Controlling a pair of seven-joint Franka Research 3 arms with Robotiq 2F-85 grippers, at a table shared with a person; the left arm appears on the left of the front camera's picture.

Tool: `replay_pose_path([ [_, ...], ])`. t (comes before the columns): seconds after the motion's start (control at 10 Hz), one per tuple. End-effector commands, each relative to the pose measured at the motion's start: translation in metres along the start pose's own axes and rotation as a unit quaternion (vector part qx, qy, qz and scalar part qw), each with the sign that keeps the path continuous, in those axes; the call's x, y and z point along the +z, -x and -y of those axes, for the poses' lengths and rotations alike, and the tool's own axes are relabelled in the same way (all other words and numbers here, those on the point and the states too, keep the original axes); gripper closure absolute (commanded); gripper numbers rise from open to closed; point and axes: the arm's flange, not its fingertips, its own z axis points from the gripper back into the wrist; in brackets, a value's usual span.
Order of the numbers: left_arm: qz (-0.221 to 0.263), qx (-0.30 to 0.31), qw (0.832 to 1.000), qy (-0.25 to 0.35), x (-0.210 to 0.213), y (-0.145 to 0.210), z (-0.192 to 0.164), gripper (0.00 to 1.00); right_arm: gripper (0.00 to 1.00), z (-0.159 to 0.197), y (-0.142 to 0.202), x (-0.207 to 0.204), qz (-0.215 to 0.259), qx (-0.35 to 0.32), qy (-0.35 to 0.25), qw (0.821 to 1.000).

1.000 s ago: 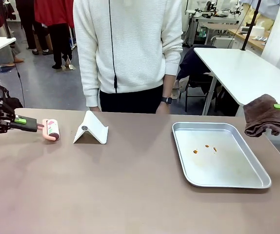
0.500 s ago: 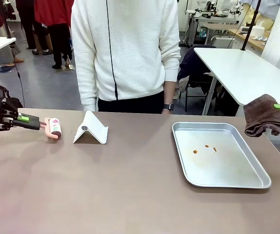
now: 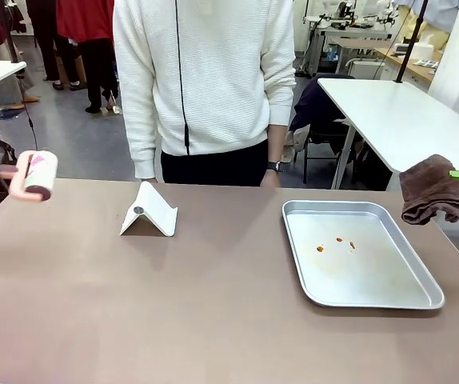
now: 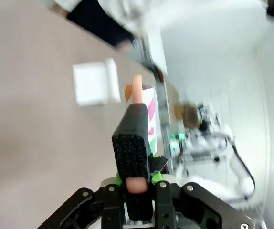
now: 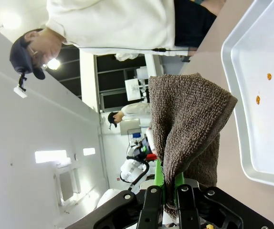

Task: Clean the surface of the table.
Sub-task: If a person points to the right, clean the right side of the table with your right hand, and if they point to the left, clean the left side with your left hand, then clean the area not pointed to by the person.

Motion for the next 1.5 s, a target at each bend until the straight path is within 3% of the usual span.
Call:
replay_pose_path([
  [0.0, -0.093, -0.027, 0.995, 0.035, 0.023, 0.039, -0.011, 0.78, 0.98, -0.005, 0.001, 0.003, -0.005, -0.004, 0.000, 1.000],
  [0.1, -0.123, -0.041, 0.990, 0.048, 0.035, 0.062, -0.011, 0.78, 0.98, -0.005, 0.001, 0.003, -0.005, -0.004, 0.000, 1.000],
  [0.4, -0.059, -0.044, 0.995, 0.068, 0.062, 0.097, -0.018, 0.78, 0.98, -0.005, 0.001, 0.003, -0.005, -0.004, 0.000, 1.000],
  [0.5, -0.052, -0.018, 0.996, 0.077, 0.066, 0.091, -0.026, 0.78, 0.98, -0.005, 0.001, 0.003, -0.005, -0.004, 0.000, 1.000],
  [0.6, -0.088, -0.039, 0.994, 0.054, 0.059, 0.096, -0.016, 0.78, 0.98, -0.005, 0.001, 0.003, -0.005, -0.004, 0.000, 1.000],
  [1.4, -0.088, -0.039, 0.994, 0.054, 0.059, 0.096, -0.016, 0.78, 0.98, -0.005, 0.001, 0.003, -0.005, -0.004, 0.000, 1.000],
])
